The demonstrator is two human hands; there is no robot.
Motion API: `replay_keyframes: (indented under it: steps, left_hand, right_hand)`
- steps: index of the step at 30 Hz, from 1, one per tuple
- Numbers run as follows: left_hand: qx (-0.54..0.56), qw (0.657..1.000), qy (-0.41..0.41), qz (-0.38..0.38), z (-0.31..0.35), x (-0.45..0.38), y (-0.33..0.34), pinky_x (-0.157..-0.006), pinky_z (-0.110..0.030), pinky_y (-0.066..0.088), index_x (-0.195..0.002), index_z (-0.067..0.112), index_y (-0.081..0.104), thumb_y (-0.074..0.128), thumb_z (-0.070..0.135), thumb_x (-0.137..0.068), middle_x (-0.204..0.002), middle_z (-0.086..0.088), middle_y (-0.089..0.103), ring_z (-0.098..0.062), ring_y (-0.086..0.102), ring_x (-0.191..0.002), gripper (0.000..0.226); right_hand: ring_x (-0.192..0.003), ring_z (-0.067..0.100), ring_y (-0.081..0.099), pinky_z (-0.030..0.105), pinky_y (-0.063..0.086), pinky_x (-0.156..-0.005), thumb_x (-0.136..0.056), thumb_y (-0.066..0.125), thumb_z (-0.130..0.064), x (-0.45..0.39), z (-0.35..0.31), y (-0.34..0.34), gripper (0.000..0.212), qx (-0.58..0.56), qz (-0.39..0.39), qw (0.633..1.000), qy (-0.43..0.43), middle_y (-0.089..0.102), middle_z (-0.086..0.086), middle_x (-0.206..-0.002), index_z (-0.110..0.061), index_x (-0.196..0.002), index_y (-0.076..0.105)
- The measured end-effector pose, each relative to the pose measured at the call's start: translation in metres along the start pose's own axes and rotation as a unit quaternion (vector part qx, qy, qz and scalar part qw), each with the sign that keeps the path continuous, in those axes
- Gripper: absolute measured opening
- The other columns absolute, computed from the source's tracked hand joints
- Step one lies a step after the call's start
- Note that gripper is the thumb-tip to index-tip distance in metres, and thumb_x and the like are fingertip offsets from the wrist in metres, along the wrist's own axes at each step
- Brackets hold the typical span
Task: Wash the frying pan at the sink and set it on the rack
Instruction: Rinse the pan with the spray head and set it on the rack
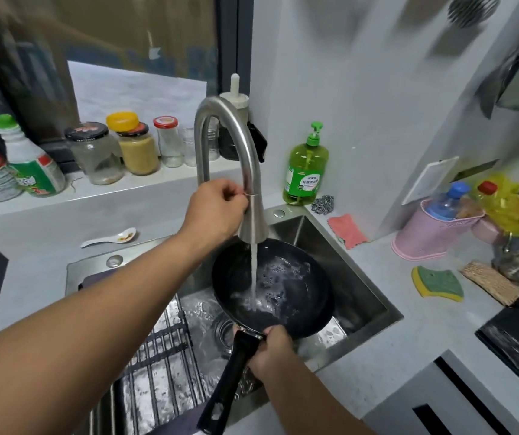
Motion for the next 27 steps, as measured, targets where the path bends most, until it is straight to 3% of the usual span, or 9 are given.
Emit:
replay_keyframes:
  steps: [6,9,12,14,16,18,22,24,27]
  left_hand:
    - [0.146,0.987,-0.029,-0.060,0.003,-0.024,0.049,-0.088,-0.031,0.059,-0.104,0.012,0.076,0.066,0.008,-0.091,-0.094,-0.005,0.076,-0.018,0.071,-0.086,0.017]
    - [0.079,0.991,-0.106,0.031,-0.051,-0.017,0.053,-0.069,-0.030,0.054,-0.097,0.012,0.067,0.067,0.019,-0.088,-0.086,-0.004,0.068,-0.021,0.065,-0.078,0.011]
    - [-0.099,0.960,-0.256,0.055,-0.141,0.016,0.057,-0.056,-0.038,0.051,-0.086,-0.003,0.066,0.077,0.050,-0.071,-0.073,-0.016,0.065,-0.036,0.067,-0.074,0.056]
    - [-0.093,0.936,-0.339,0.011,-0.186,0.041,0.067,-0.068,-0.047,0.056,-0.103,-0.014,0.064,0.078,0.063,-0.066,-0.094,-0.031,0.069,-0.044,0.069,-0.088,0.086]
    - [0.016,0.915,-0.393,-0.086,-0.196,0.061,0.083,-0.071,-0.039,0.054,-0.112,-0.006,0.064,0.069,0.060,-0.083,-0.106,-0.027,0.071,-0.036,0.070,-0.088,0.072]
    - [0.098,0.889,-0.413,-0.169,-0.199,0.074,0.102,-0.067,-0.036,0.054,-0.113,0.012,0.063,0.059,0.051,-0.095,-0.104,-0.018,0.075,-0.029,0.070,-0.079,0.044]
    - [0.133,0.889,-0.410,-0.155,-0.212,0.079,0.122,-0.075,-0.065,0.053,-0.118,0.020,0.054,0.054,0.016,-0.101,-0.101,-0.016,0.074,-0.047,0.070,-0.075,0.017]
    - [0.136,0.888,-0.412,-0.149,-0.217,0.078,0.125,-0.060,-0.051,0.057,-0.119,0.019,0.056,0.049,0.008,-0.101,-0.087,-0.015,0.072,-0.033,0.065,-0.058,0.022]
    - [0.141,0.888,-0.405,-0.169,-0.213,0.075,0.127,-0.043,-0.027,0.050,-0.118,0.016,0.060,0.052,0.007,-0.100,-0.082,-0.011,0.072,-0.018,0.060,-0.044,0.021]
  right_hand:
    - [-0.100,0.048,0.063,0.058,0.059,-0.063,-0.084,0.037,0.006,0.012,-0.009,0.007,0.044,-0.018,-0.041,0.999,0.016,0.060,0.034,-0.121,0.009,-0.126,0.050]
    - [-0.100,0.048,0.063,0.053,0.059,-0.075,-0.087,0.036,0.006,0.014,-0.007,0.014,0.040,-0.028,-0.079,0.996,0.031,0.062,0.033,-0.114,0.015,-0.122,0.053]
    - [-0.065,0.039,0.069,0.043,0.061,-0.057,-0.091,0.038,0.000,0.003,-0.006,0.019,0.031,-0.023,-0.092,0.995,0.042,0.069,0.028,-0.076,0.013,-0.108,0.060]
    - [-0.069,0.036,0.067,0.042,0.058,-0.069,-0.094,0.040,-0.005,-0.003,-0.007,0.019,0.026,0.002,-0.083,0.995,0.052,0.068,0.023,-0.065,0.008,-0.098,0.062]
    - [-0.096,0.041,0.065,0.051,0.051,-0.095,-0.095,0.042,-0.009,-0.013,-0.005,0.018,0.030,0.025,-0.087,0.995,0.051,0.071,0.029,-0.090,0.008,-0.108,0.063]
    - [-0.117,0.047,0.060,0.064,0.040,-0.106,-0.093,0.042,-0.010,-0.021,-0.004,0.018,0.038,0.047,-0.101,0.992,0.051,0.067,0.034,-0.116,0.010,-0.118,0.062]
    - [-0.107,0.046,0.063,0.061,0.044,-0.103,-0.093,0.044,-0.006,-0.031,-0.015,0.010,0.035,0.054,-0.111,0.992,0.036,0.070,0.032,-0.104,0.013,-0.116,0.062]
    - [-0.084,0.034,0.065,0.044,0.055,-0.082,-0.095,0.053,-0.011,-0.035,-0.035,-0.001,0.021,0.076,-0.095,0.993,0.001,0.071,0.021,-0.083,0.004,-0.105,0.064]
    - [-0.096,0.035,0.069,0.049,0.059,-0.086,-0.082,0.074,-0.029,-0.046,-0.082,-0.024,0.043,0.092,-0.012,0.990,-0.106,0.070,0.014,-0.110,-0.012,-0.119,0.060]
Point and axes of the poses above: each hand's wrist, its own x-axis away from the middle knuckle, its own y-axis out of the palm, z = x × y, the point moved 5 cm from there along -x, towards the middle knuckle
